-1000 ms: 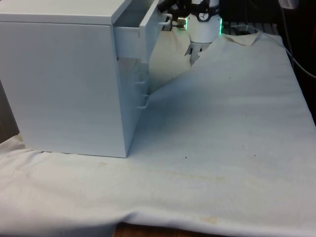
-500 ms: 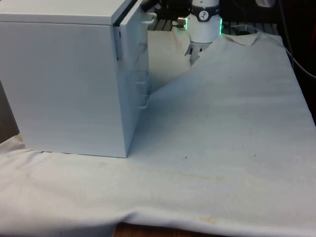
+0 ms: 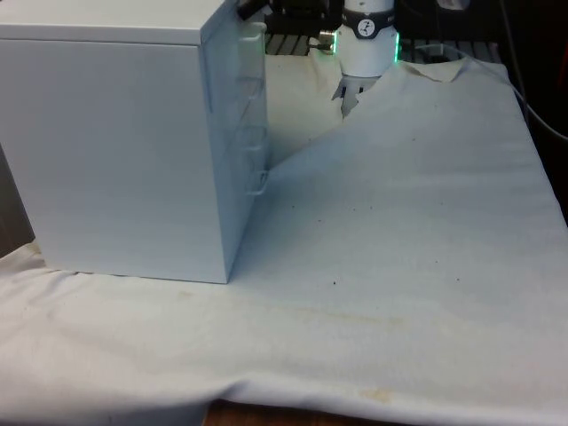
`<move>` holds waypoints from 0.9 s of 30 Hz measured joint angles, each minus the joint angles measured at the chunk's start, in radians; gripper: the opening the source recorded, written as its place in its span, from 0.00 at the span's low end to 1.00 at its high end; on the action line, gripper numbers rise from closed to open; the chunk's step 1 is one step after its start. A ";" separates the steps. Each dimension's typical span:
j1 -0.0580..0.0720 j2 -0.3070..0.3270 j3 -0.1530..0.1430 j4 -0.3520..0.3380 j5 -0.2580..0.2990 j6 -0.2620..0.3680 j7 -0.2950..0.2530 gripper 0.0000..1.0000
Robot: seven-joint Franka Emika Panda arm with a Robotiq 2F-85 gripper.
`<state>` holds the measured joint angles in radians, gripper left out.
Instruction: Open the drawer, then close it.
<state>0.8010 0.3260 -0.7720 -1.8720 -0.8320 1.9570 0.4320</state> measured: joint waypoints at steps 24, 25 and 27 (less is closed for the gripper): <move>0.017 -0.003 0.027 0.037 0.012 -0.050 0.013 0.00; 0.017 -0.003 0.028 0.038 0.017 -0.050 0.013 0.00; 0.017 -0.004 0.030 0.039 0.023 -0.049 0.013 0.00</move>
<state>0.8180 0.3220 -0.7420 -1.8330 -0.8090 1.9080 0.4450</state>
